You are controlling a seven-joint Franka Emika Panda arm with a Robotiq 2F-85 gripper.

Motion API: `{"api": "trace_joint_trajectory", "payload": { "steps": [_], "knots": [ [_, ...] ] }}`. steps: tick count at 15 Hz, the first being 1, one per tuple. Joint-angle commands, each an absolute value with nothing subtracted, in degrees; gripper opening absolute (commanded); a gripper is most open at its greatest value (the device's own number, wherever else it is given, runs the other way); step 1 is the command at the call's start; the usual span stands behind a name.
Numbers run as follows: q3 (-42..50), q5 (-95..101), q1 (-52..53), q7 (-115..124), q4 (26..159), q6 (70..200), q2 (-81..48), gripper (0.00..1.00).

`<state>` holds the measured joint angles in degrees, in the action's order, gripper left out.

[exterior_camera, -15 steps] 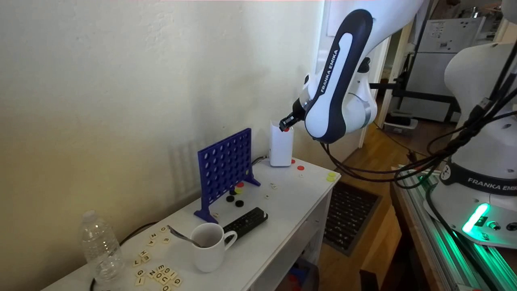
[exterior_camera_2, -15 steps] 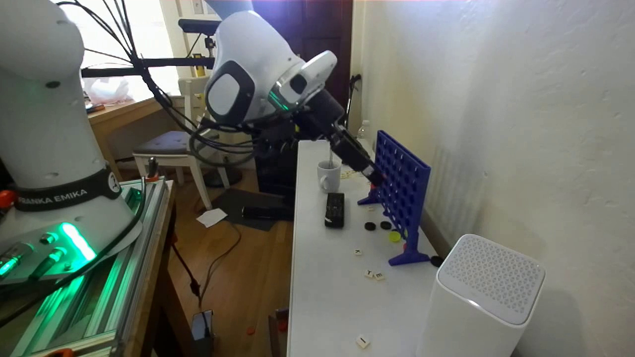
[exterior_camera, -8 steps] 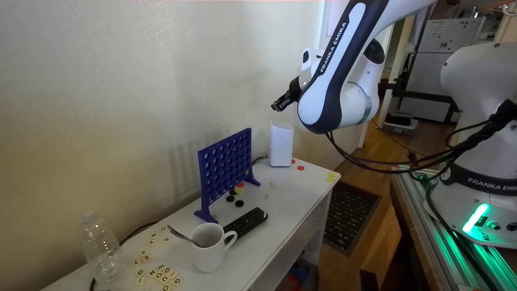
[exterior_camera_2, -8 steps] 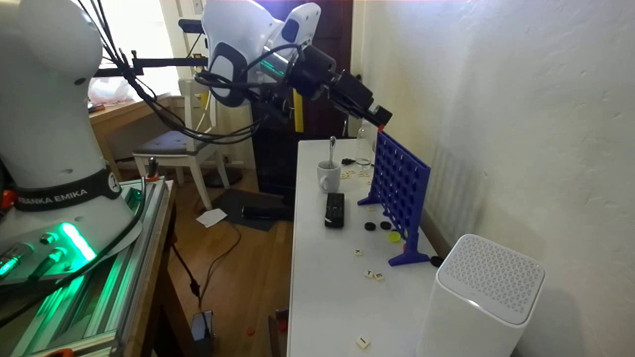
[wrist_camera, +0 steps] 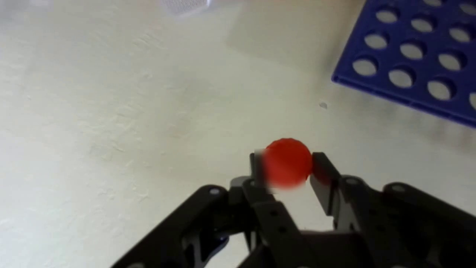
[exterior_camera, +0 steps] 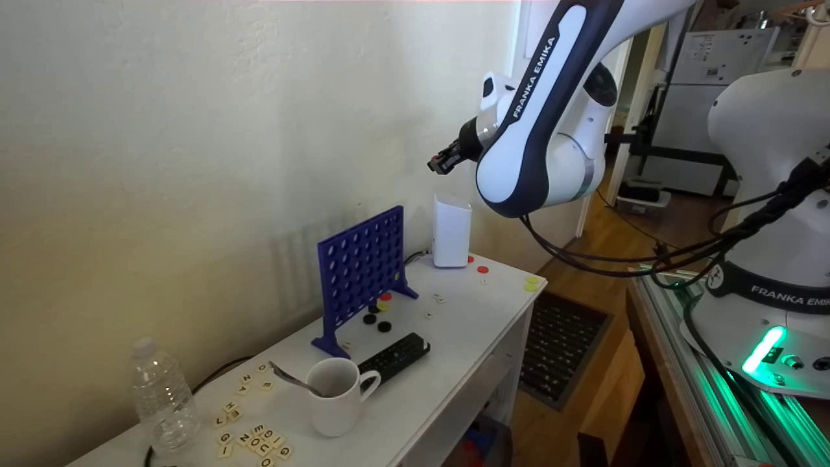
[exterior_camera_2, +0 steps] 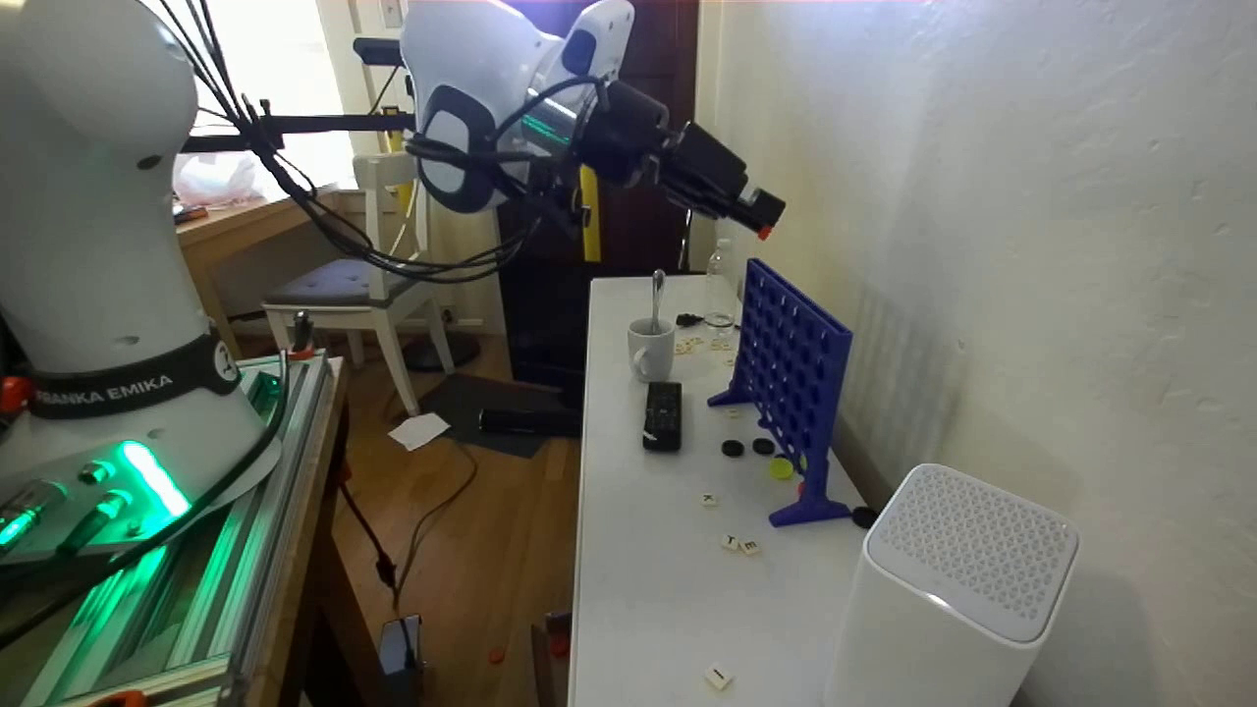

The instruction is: Put one orange chip inside the blue gameboard.

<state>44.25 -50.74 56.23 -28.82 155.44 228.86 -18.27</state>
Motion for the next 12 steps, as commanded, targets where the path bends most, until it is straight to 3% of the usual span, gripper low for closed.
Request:
{"api": "trace_joint_trajectory", "payload": {
  "steps": [1, 5, 6, 8, 9, 12],
  "knots": [
    [33.38, -41.46, 44.88, -26.49, 151.09, 237.47, -18.38, 0.11],
    [19.26, -33.08, 29.25, -18.62, 149.38, 246.93, -21.49, 0.11],
    [31.47, -29.44, 39.49, -14.26, 147.24, 242.40, -22.44, 0.11],
    [27.02, -30.85, 35.75, -16.64, 149.04, 241.60, -20.52, 0.11],
    [19.60, -30.53, 27.81, -18.71, 148.22, 242.67, -19.64, 0.36],
    [19.27, -30.59, 27.70, -18.85, 148.24, 242.65, -19.78, 0.36]
  ]
}}
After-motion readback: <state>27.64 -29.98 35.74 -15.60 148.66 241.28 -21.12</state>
